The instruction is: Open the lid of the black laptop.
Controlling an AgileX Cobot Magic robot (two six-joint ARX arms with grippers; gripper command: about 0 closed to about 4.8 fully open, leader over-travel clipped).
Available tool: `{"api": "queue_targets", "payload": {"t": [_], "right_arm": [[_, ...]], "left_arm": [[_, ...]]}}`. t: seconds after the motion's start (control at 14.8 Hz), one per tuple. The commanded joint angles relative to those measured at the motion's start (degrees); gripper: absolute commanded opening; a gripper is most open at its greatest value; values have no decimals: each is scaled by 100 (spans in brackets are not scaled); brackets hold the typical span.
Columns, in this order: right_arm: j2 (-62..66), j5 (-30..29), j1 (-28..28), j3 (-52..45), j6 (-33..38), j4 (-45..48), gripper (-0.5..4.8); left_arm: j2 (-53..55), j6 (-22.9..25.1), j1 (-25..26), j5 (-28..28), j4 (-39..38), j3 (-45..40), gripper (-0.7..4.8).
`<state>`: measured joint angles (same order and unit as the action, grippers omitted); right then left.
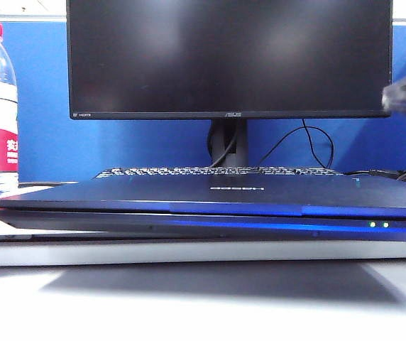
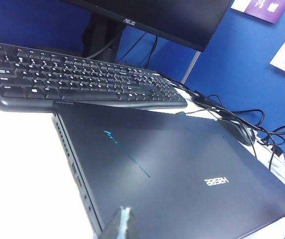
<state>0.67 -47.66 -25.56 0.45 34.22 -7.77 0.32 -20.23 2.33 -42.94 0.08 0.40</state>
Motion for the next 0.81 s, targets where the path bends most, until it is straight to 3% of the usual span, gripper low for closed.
{"api": "queue_targets", "payload": {"t": [0.07, 0.54, 0.81], "right_arm": [[195, 63, 4, -31, -184, -11, -6], [581, 181, -131, -31, -483, -13, -6], [1464, 1102, -525, -28, -953, 33, -6]], "left_arm": [[-13, -24, 0, -107, -39, 2, -1], [-13, -186, 2, -214, -348, 2, -1], [-13, -273, 0, -229, -479, 2, -1]]}}
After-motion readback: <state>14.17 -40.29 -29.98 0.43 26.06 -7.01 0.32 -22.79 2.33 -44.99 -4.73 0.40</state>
